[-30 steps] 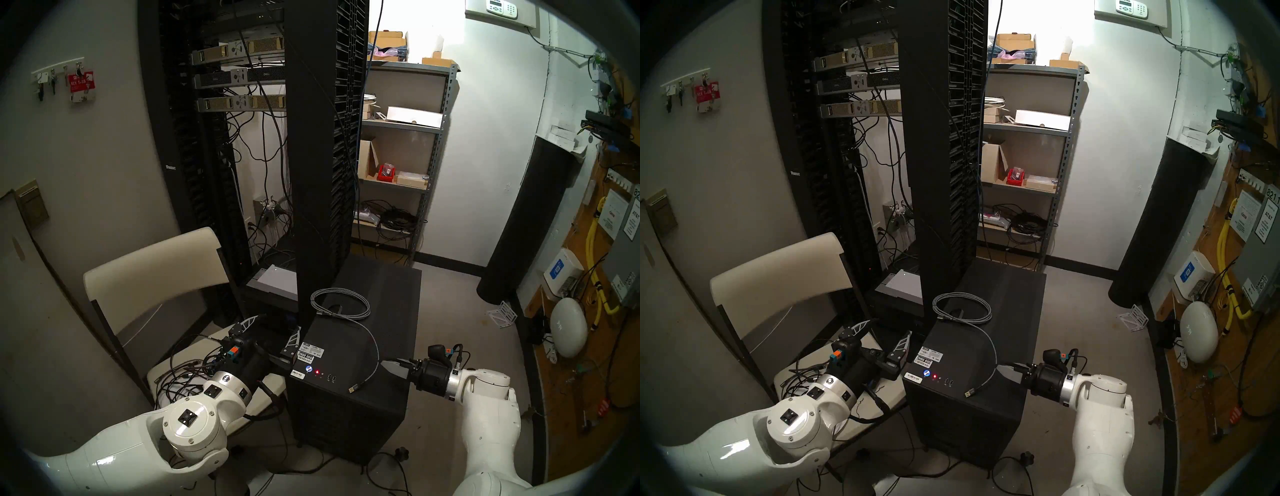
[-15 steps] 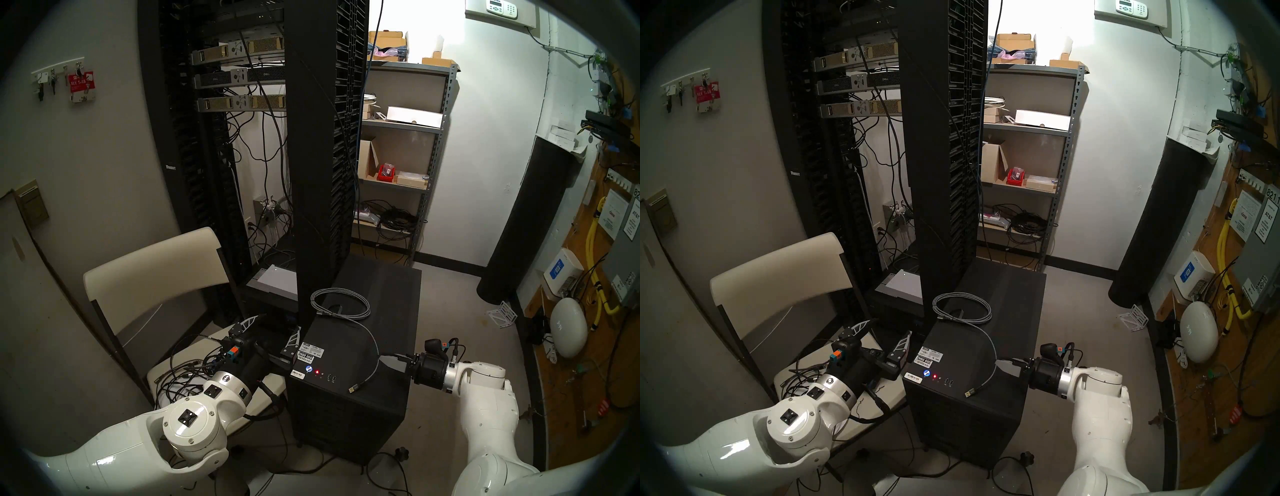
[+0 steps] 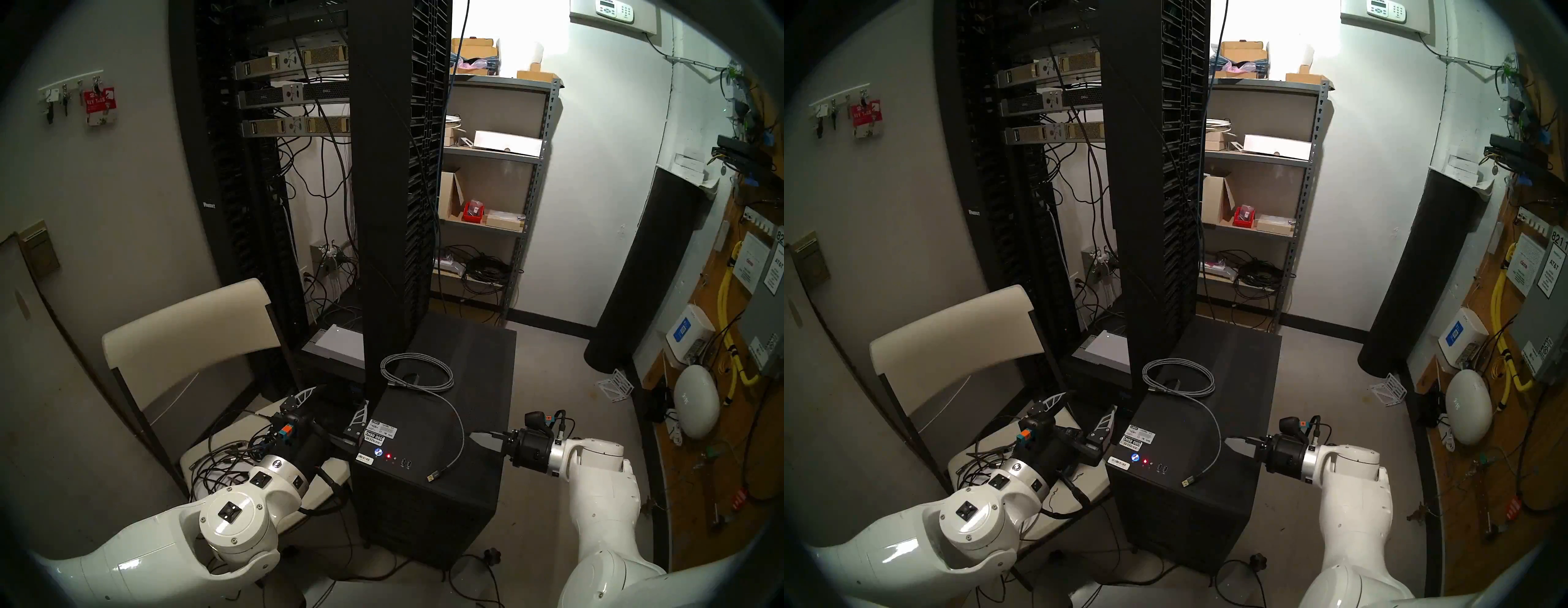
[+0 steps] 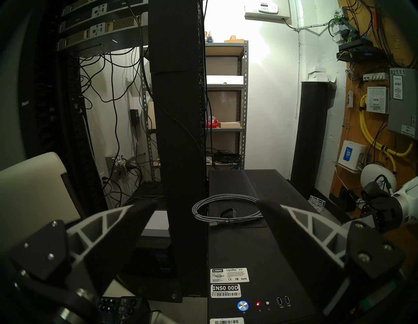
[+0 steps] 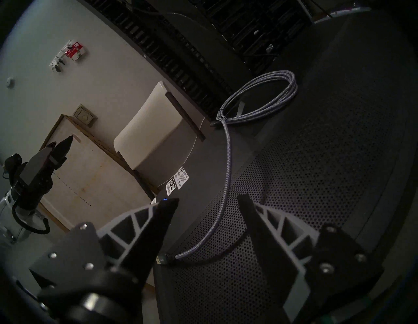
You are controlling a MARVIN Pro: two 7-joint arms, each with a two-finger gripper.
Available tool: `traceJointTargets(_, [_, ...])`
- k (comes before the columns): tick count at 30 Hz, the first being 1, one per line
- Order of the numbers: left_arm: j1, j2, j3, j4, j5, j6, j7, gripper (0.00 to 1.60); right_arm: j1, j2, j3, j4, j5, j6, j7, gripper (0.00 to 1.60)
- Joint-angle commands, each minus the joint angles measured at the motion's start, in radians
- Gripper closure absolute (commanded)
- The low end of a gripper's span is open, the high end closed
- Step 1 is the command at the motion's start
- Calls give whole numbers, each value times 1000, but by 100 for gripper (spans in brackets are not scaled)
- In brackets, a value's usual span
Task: Insert the cable into the workstation's USB slot
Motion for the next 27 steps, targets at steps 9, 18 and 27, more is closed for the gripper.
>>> traceJointTargets(9, [-1,0,-4,-15,-1,-2,2,0,63,28,-45,88,3,-6,26,41])
traceJointTargets(18, [-1,0,-4,-15,-1,-2,2,0,101,36,-67,150,2,-28,14,37])
traceJointTargets(27, [-1,0,-4,-15,-1,-2,2,0,127,38,-77,203,3,-55,12,54])
